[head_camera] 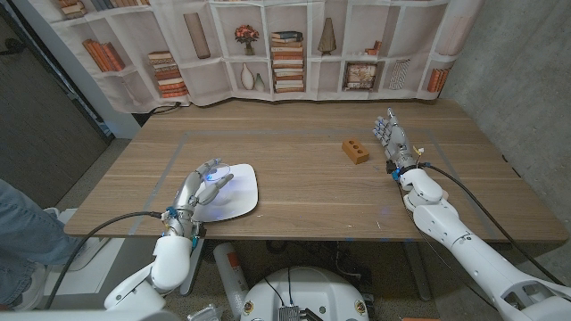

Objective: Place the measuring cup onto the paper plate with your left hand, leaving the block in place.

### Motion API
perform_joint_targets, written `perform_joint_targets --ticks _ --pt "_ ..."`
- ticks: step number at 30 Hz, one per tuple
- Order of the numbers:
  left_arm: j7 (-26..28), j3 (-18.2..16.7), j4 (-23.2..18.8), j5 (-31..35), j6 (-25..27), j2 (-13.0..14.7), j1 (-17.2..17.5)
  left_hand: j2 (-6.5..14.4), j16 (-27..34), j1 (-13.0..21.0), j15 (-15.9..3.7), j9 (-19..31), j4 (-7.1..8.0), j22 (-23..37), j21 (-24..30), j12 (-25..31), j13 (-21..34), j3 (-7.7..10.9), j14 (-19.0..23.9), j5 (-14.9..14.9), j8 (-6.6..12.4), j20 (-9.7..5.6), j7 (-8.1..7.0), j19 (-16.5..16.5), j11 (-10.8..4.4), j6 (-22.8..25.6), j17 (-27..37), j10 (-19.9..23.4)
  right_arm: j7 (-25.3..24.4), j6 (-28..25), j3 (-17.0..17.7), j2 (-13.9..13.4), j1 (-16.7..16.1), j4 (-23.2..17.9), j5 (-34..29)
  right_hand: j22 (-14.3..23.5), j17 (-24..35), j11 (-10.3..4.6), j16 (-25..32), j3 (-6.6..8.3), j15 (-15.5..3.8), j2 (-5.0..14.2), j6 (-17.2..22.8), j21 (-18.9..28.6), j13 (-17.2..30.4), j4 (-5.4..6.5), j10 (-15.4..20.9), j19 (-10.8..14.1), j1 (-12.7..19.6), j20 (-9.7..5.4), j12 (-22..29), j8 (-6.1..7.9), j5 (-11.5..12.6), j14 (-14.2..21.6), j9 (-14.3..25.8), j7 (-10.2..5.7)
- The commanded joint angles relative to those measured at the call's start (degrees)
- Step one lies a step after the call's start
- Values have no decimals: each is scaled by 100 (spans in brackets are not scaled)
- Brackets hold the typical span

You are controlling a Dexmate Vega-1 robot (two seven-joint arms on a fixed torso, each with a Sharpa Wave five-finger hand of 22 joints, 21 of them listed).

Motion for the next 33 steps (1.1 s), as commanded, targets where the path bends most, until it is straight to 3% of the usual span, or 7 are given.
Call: perform_joint_targets --ticks 1,19,33 --pt "93 3 79 -45 -110 -34 67 22 -14 -13 -5 -7 11 7 -33 -19 15 48 -49 15 8 11 -10 -54 -2 11 18 -2 -31 -48 -24 -17 34 -46 -51 33 20 -15 6 -22 -14 42 55 23 25 -1 61 36 52 4 -20 5 -1 58 11 4" --pt "124 76 107 -19 -97 -46 59 17 -86 -35 28 -8 6 13 -137 -54 24 68 -259 24 -22 56 -23 -295 10 -30 -16 -86 -2 -52 -14 -3 22 13 -3 33 20 -22 4 -29 -5 47 66 24 26 -4 73 39 54 1 -17 8 -2 55 11 -2" --pt "157 55 54 16 -75 -16 95 17 -142 -105 12 -9 26 25 -230 -147 32 75 -600 35 -114 17 -11 -517 50 -214 -18 -390 3 -27 -9 1 6 14 1 33 19 -21 3 -31 -5 52 68 22 27 -10 86 35 62 8 -13 8 -2 56 11 -12"
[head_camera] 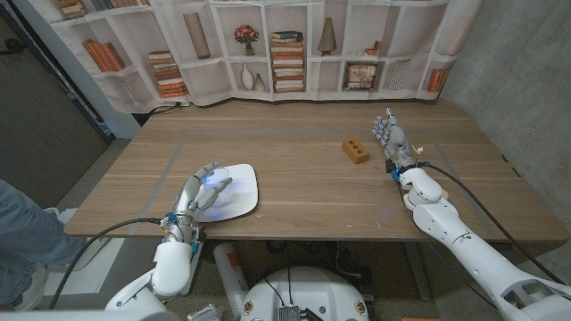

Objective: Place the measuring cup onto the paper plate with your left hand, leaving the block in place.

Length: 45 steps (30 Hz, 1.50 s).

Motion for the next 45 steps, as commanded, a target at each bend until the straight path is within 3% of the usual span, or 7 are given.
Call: perform_joint_targets --ticks 1,6,23,26,32,45 --pt "25 -4 -37 39 13 30 28 29 -10 -57 1 19 2 27 -22 -27 22 50 -83 36 -32 -4 24 -54 13 -93 8 -104 10 22 6 3 -17 3 10 33 19 7 4 -15 -4 23 71 22 27 5 52 34 30 12 -14 9 -2 58 11 -10" --pt "26 -14 -62 32 68 20 43 29 -14 -86 18 18 10 32 -75 -34 25 53 -198 43 -86 110 26 -184 44 -208 5 -196 7 8 3 -1 -18 -8 9 33 19 7 4 -16 -5 24 70 20 28 3 51 31 33 14 -15 8 -3 58 11 -12" --pt "-57 -13 -134 11 123 76 55 44 -32 -197 95 18 58 46 -145 -62 22 48 -507 49 -228 160 70 -373 113 -532 -6 -503 104 47 11 -12 35 81 24 33 18 12 2 -15 -8 33 71 25 29 -5 58 41 47 2 -13 8 -3 57 12 -20" --pt "-84 -21 -143 -28 106 77 57 59 -34 -266 129 21 99 50 -160 -58 22 35 -582 47 -270 174 94 -421 137 -637 -6 -561 106 24 15 -2 47 93 49 33 18 7 3 -15 -6 34 70 24 29 -6 56 40 49 5 -14 7 -3 60 12 -20" --pt "-129 -42 -97 -144 -28 53 51 188 -6 -592 174 39 327 68 -186 -43 16 -25 -698 32 -300 199 145 -526 221 -741 4 -701 136 18 6 4 68 136 55 33 18 6 2 -16 -7 35 66 23 29 -8 59 37 52 5 -13 6 -4 59 12 -20" --pt "-141 -59 -99 -121 -47 55 40 186 10 -756 187 41 420 74 -194 -23 6 -78 -734 29 -307 223 165 -565 256 -770 2 -730 135 -35 18 -8 78 137 87 33 18 13 6 -18 -17 37 71 22 30 -12 62 35 56 3 -13 7 -5 69 12 -22"
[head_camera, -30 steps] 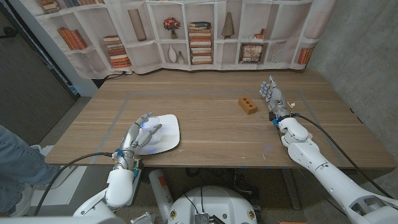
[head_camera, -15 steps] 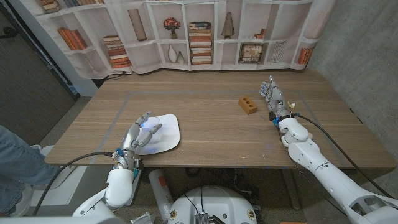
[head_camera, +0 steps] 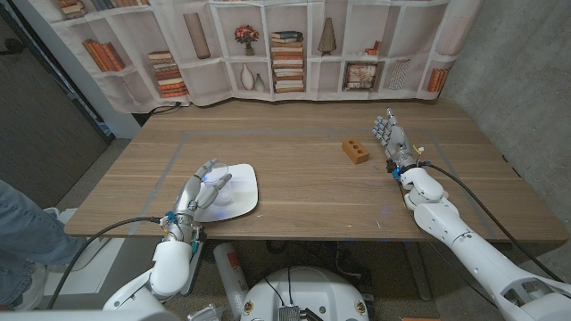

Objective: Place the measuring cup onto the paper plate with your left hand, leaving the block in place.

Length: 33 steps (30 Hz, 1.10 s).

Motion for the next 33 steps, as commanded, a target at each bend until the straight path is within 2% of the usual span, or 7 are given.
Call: perform_joint_targets --ticks 1,15,22,33 --pt "-18 -19 -4 -10 -16 -15 -10 -11 11 -114 0 26 57 20 -23 24 5 -35 -40 31 3 17 47 -39 17 -27 12 -32 20 -47 2 -6 25 33 21 33 18 15 6 -19 -15 38 40 22 30 -12 63 36 56 3 -13 8 -6 70 12 10" --pt "42 -24 -3 5 4 -76 -48 -219 20 -392 39 23 158 21 -34 44 -18 -217 -110 56 -31 34 63 -85 6 -152 0 -81 55 -56 -18 45 116 161 31 33 19 19 7 -23 -7 41 39 22 31 -15 81 35 59 7 -8 7 -8 76 12 2" --pt "62 -47 -2 -24 -39 -109 -47 -399 30 -658 67 26 262 24 -43 68 -38 -396 -167 115 -55 37 88 -128 6 -291 -9 -86 77 -60 -43 79 166 248 24 34 20 22 8 -25 -8 43 43 22 31 -16 85 34 59 11 -7 8 -9 80 13 2" --pt "112 -71 17 -27 -62 -171 -43 -480 35 -820 90 28 334 27 -54 81 -50 -496 -208 167 -70 31 106 -173 6 -393 -13 -91 133 -70 -74 120 225 381 33 34 21 11 9 -29 -5 46 43 22 31 -16 78 33 57 7 -11 7 -11 83 13 -2"
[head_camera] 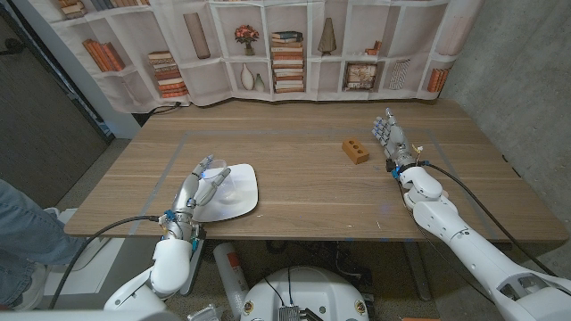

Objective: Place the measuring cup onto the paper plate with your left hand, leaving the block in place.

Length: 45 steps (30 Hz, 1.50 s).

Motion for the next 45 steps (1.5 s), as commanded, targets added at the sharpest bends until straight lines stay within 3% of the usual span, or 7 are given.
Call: perform_joint_targets --ticks 1,3,23,45 --pt "52 -22 28 -11 -52 -61 -6 -22 32 -107 -11 29 10 29 -9 54 2 -59 -57 53 -42 22 2 -63 -13 -79 2 -13 40 -36 -35 58 72 140 21 34 22 -19 9 -6 4 16 45 22 31 9 49 33 26 11 -10 8 -16 30 13 -5" --pt "56 -22 36 -5 -66 -63 -8 -79 42 -210 -5 29 54 31 -7 0 -11 -127 -59 95 -34 21 6 -70 70 -104 -2 -198 62 -22 -44 57 81 161 9 34 22 -21 10 -7 3 16 45 22 31 9 47 32 26 10 -11 8 -16 32 13 1" --pt "169 -26 -54 73 8 -143 80 -242 37 -436 60 28 142 33 -5 7 -39 -302 -158 213 -75 21 35 -99 142 -386 -14 -327 118 -44 -36 27 63 151 41 34 22 -17 9 -12 7 23 46 20 32 7 48 28 28 17 -13 7 -18 36 13 -14" --pt "107 -175 -474 218 1024 -11 188 -413 -13 -594 166 22 193 26 -74 -15 -71 -472 -429 368 -73 15 68 -303 220 -600 -32 -565 139 -49 -44 36 76 206 46 34 23 -16 6 -19 2 27 51 20 32 5 52 24 28 23 -13 8 -20 32 13 -12"
